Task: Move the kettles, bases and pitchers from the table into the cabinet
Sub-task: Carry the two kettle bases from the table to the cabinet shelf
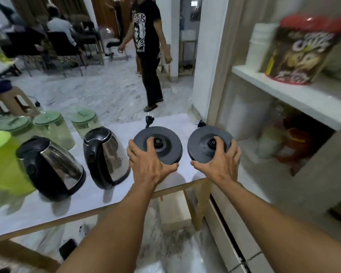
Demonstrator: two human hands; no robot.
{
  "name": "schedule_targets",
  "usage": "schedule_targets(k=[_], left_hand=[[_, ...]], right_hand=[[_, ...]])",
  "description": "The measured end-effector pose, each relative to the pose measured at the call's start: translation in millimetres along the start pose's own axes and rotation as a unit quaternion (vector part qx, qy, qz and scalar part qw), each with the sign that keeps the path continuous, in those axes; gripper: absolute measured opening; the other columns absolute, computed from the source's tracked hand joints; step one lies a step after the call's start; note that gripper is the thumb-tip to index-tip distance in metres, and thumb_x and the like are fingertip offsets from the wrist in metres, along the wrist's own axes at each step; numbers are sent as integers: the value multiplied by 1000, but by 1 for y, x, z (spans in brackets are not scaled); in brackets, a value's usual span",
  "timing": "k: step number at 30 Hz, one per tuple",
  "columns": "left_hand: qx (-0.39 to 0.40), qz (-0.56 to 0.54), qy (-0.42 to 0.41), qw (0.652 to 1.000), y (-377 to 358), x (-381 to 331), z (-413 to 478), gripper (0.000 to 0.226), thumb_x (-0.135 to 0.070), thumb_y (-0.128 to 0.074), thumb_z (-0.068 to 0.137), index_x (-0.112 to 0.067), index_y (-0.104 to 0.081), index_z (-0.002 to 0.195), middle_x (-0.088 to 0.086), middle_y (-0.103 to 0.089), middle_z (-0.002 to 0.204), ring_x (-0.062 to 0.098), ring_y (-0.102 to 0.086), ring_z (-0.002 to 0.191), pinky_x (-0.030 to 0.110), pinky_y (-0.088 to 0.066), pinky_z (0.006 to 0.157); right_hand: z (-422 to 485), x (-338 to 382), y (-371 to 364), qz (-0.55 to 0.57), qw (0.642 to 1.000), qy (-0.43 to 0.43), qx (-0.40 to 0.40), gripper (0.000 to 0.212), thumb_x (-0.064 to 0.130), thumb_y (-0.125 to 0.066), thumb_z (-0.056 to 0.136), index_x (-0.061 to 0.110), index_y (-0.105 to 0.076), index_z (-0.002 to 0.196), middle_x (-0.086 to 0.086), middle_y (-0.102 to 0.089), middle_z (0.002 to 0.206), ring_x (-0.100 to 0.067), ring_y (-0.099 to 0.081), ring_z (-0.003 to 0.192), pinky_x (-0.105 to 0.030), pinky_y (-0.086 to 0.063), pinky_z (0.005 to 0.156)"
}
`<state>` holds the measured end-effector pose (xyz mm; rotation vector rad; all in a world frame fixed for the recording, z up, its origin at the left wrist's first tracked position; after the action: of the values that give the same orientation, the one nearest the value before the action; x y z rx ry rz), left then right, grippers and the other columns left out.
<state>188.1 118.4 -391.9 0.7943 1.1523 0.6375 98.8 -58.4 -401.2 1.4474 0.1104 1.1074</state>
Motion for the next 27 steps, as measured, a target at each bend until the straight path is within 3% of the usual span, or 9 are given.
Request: schedule_targets(k=[7, 13, 20, 27], left_hand=[[-14, -52, -125, 991, 76, -75, -1, 106, -68, -78, 51, -28, -29, 136, 29, -7, 153, 48, -14, 140, 54, -30, 109], [25, -112, -248, 962, 125, -126, -36, 105, -67, -78, 54, -27, -29, 137, 30, -5, 154, 50, -14, 141, 56, -29, 110], [81, -179, -375, 906, 140, -197, -126, 106, -69, -77, 52, -26, -30, 137, 30, -8, 153, 49, -13, 140, 54, -29, 109], [152, -220, -469, 842, 129, -280, -228, 107, -69, -78, 52, -28, -28, 137, 30, -3, 156, 48, -9, 143, 55, -29, 110]], right_hand=[[-26, 32, 123, -7, 990, -45, -133, 106, 62, -79, 61, 34, -26, 149, -16, 0, 163, -43, 1, 148, -54, -26, 116], [-97, 37, 204, -58, 961, -131, -236, 106, 62, -78, 63, 34, -23, 149, -17, 2, 163, -44, 2, 149, -55, -24, 117], [-196, 6, 287, -145, 901, -231, -338, 106, 67, -75, 61, 32, -26, 148, -20, -4, 161, -45, -5, 147, -55, -19, 119], [-268, -55, 367, -202, 832, -320, -405, 107, 70, -74, 60, 30, -25, 147, -21, -7, 160, -45, -9, 147, -54, -23, 118]])
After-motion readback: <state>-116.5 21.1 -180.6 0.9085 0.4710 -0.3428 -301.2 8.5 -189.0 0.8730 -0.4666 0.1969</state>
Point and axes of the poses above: each hand's wrist, its own z-axis towards the middle knuckle, its own y-axis out of the back of the hand, x = y × z, the point moved 1 cm from there along z, towards the middle knuckle
